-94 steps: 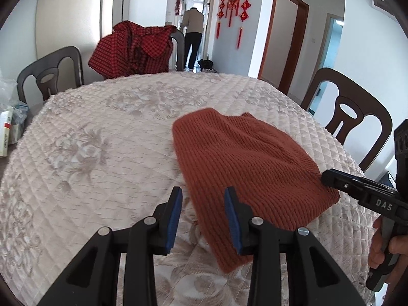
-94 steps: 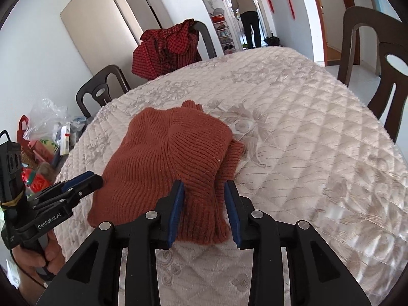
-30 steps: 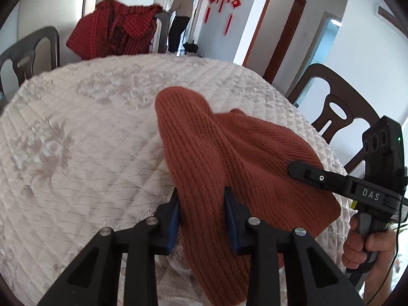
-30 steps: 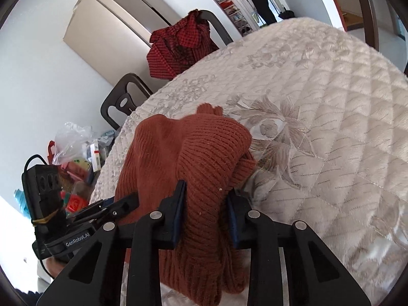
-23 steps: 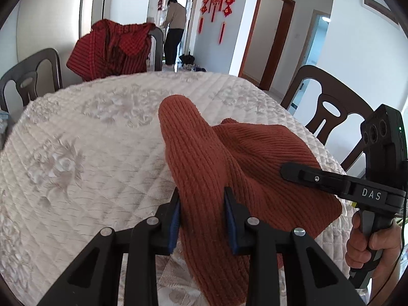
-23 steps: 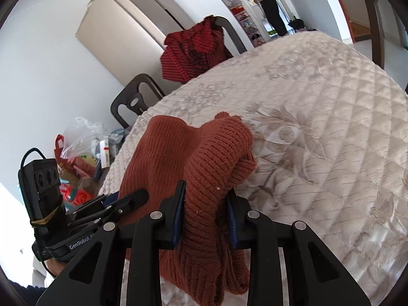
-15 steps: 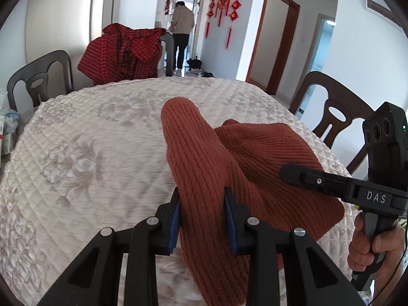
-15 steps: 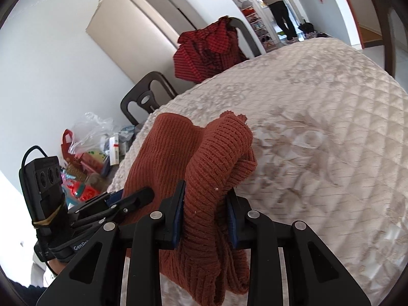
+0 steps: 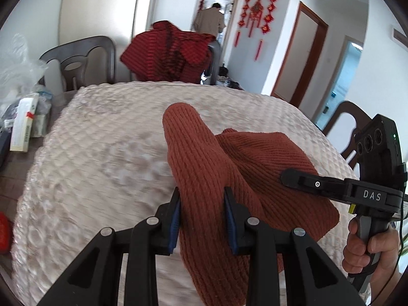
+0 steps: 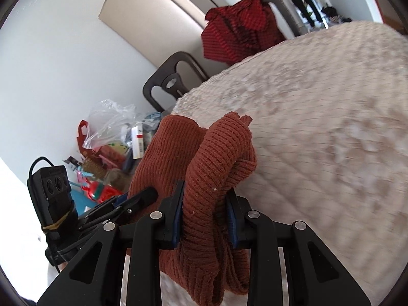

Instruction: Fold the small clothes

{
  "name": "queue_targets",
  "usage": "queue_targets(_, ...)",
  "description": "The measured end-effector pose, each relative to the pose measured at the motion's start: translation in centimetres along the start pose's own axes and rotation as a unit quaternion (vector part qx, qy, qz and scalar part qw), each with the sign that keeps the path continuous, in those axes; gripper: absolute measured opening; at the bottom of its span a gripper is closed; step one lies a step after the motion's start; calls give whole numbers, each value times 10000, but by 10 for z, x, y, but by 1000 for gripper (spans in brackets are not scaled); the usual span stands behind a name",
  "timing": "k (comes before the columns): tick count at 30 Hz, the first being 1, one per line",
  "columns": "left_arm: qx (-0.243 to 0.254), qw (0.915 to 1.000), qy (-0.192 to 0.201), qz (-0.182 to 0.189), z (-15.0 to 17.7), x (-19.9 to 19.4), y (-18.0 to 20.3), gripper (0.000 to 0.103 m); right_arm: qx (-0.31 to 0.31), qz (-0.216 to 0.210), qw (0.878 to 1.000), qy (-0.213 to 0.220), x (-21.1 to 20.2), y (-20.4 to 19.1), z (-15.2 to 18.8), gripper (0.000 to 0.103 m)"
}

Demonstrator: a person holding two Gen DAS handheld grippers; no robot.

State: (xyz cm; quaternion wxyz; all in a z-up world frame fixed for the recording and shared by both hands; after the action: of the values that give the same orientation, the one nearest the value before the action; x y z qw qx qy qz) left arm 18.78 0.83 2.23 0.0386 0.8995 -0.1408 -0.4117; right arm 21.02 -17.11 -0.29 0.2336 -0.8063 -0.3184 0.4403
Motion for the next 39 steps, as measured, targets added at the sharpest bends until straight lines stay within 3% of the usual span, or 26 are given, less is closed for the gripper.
queue_targets(6, -241, 9997, 23, -62, -6, 3, -45, 33, -22, -101, 9997, -227, 42, -12, -10, 29)
queue_targets(12, -714, 9970, -301, 35, 15, 33, -84, 36, 13, 347, 9981, -511, 72, 12, -2, 33)
queue_targets(15, -779, 9968, -164, 50, 18, 23, -85, 37, -17, 318, 9985, -452, 59, 11, -1, 35)
queue_targets(21, -692, 9974, 198, -58, -3, 3, -79, 37, -749, 880, 9933, 58, 31, -15, -18, 34)
queue_targets(24, -451, 9985, 101, -305, -8, 18, -73, 37, -964, 1091, 9893, -102, 50, -20, -27, 23)
queue_targets(26, -458, 9974, -168, -536, -2, 38, -77, 37, -892, 1355, 9858, -434, 73, -6, -24, 23)
queue_targets(27, -464, 9966, -210, -653, 2, 43, -79, 37, -809, 1350, 9855, -628, 80, 3, -19, 23)
queue_targets(33, -486, 9965, -16, -685, 12, 14, -72, 37, -1146, 1348, 9834, -390, 50, -15, -9, 22)
queue_targets(39, -466, 9978, 175, -426, 45, -24, -53, 37, -1871, 1160, 9748, -354, 26, -54, 22, 22)
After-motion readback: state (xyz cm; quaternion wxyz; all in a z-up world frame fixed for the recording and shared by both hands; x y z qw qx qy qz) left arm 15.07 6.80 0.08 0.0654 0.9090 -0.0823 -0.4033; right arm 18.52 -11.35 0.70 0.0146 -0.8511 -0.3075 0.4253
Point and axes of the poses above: each gripper's, at about its wrist camera, not at the fingertips, and x roughly the way its jaws point, y to its right, z to its underside, the point moved 6 cm from there along x, roughly the way its jaws point, and after that the axes turned 5 degrees about -y, right-handed, at the moved point
